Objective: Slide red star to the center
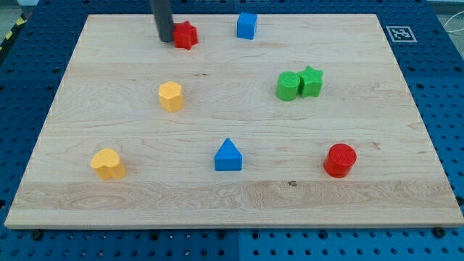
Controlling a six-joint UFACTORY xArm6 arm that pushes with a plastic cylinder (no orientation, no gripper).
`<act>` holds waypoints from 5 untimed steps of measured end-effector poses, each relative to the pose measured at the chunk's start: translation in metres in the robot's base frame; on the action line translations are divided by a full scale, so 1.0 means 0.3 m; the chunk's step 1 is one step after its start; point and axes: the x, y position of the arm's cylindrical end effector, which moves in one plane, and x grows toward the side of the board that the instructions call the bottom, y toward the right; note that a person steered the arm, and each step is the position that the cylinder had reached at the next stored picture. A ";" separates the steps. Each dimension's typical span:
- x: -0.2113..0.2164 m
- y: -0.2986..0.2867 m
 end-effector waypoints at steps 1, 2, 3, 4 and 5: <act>-0.038 0.006; -0.046 0.041; -0.046 0.121; 0.038 0.172; 0.168 0.233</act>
